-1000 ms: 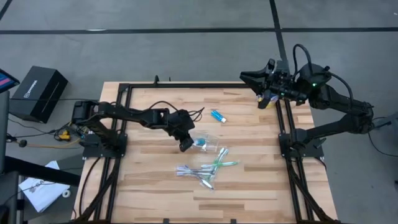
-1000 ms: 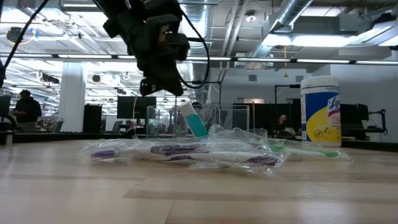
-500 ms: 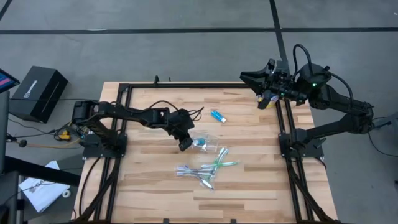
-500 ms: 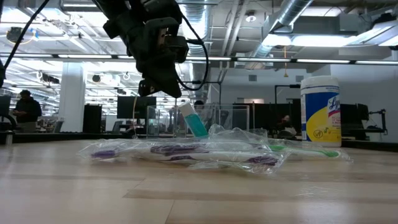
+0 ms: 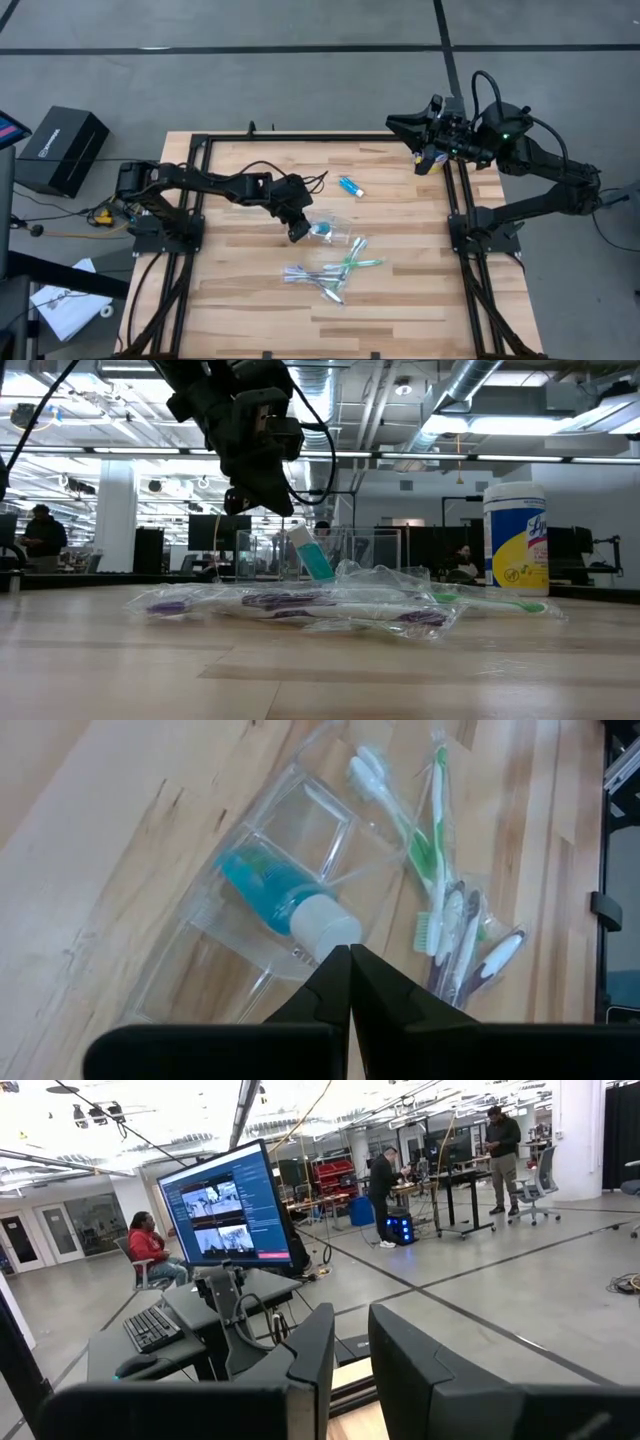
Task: Pick & Place toothbrushing station
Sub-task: Put the bottom blue mouthwash bottle into the transparent organizer
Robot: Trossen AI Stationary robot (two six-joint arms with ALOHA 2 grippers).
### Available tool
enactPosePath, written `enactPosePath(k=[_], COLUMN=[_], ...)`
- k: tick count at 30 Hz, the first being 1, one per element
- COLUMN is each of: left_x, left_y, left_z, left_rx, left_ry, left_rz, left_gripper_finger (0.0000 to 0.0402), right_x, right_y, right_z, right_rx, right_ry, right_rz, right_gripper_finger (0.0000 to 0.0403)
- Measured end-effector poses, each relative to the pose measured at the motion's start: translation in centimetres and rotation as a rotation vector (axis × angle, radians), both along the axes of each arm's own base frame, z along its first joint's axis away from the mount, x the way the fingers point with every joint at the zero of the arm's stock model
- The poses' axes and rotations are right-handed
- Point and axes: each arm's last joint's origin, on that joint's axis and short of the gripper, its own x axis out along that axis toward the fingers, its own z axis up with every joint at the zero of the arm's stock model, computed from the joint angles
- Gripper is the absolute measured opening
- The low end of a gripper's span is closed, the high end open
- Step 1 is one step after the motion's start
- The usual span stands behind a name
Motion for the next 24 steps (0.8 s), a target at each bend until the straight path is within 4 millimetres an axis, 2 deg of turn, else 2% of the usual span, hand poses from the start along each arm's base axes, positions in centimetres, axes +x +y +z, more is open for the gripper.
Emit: enactPosePath(k=[4, 11, 24], left_x=[0.1, 0.9, 1.1], left_y=[0.0, -0.1, 0.8], left_z=[-0.2, -1.7, -1.6], left_rx=[-0.001, -0.033, -0.029], left_ry=[0.002, 0.015, -0.003], left_rz=[0.000, -0.019, 0.010], left_gripper_finger=[0.0000, 0.0000, 0.0000], right_x=[0.0, 0.0, 0.0], right_y=[0.0, 0.0, 0.0], right_z=[0.0, 0.0, 0.0], right_rx=[0.000, 0.000, 0.000], right_ry=[0.000, 0.000, 0.001], right_rz=[0.000, 0.000, 0.003], right_gripper_finger=[0.0059, 0.0059, 0.0059])
